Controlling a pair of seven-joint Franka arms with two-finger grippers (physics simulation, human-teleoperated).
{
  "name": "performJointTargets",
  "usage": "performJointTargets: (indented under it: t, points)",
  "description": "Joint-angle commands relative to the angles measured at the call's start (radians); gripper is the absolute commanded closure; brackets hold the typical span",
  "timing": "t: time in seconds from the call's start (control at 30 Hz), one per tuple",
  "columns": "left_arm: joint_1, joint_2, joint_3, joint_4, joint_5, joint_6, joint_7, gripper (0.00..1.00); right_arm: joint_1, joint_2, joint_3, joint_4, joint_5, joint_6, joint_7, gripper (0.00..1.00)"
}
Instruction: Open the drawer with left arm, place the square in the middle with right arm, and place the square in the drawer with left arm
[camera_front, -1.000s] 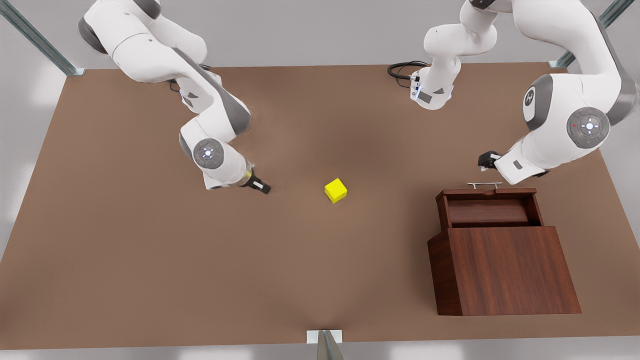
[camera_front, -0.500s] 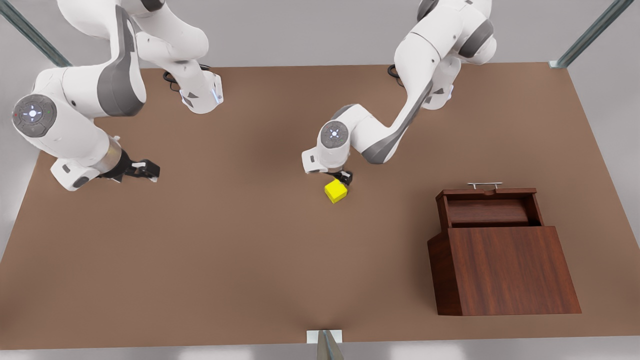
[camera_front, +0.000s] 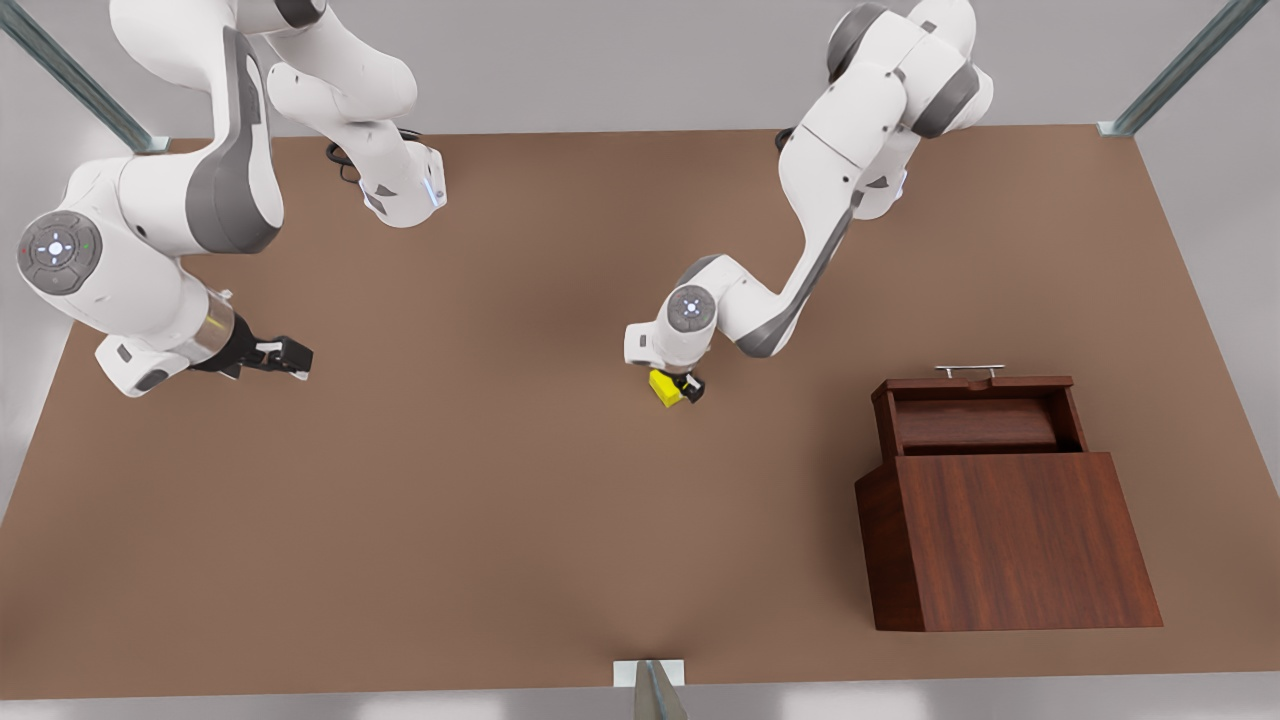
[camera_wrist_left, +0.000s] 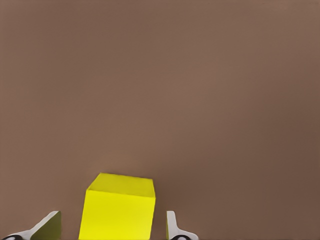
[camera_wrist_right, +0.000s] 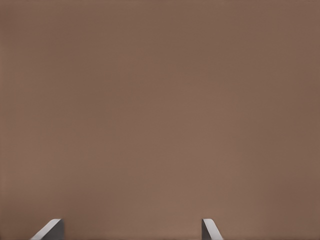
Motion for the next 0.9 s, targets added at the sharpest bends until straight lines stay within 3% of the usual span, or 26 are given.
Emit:
performJointTargets:
  t: [0.0,0.87]
  points:
    - [0.000,0.000,0.000,0.000,0.002,0.000,0.000,0.00,0.000,0.000,0.000,0.000,0.000,0.000,0.000,0.00]
    - [-0.011,0.066,0.000,-0.029,-0.005,0.105,-0.014,0.00,0.000,0.006,0.000,0.000,0.009,0.008,0.000,0.00]
